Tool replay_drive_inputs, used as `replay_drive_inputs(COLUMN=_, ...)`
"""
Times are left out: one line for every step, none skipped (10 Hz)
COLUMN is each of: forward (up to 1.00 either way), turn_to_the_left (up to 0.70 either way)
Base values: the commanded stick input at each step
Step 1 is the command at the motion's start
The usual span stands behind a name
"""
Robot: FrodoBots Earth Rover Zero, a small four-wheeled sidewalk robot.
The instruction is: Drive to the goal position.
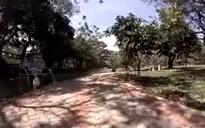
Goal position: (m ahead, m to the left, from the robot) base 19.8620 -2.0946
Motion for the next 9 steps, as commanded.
replay_drive_inputs(forward=0.70, turn_to_the_left=0.00)
replay_drive_inputs(forward=0.70, turn_to_the_left=0.00)
replay_drive_inputs(forward=0.70, turn_to_the_left=0.00)
replay_drive_inputs(forward=0.70, turn_to_the_left=0.00)
replay_drive_inputs(forward=0.70, turn_to_the_left=0.00)
replay_drive_inputs(forward=0.70, turn_to_the_left=0.00)
replay_drive_inputs(forward=0.70, turn_to_the_left=0.00)
replay_drive_inputs(forward=0.70, turn_to_the_left=0.00)
replay_drive_inputs(forward=0.70, turn_to_the_left=0.00)
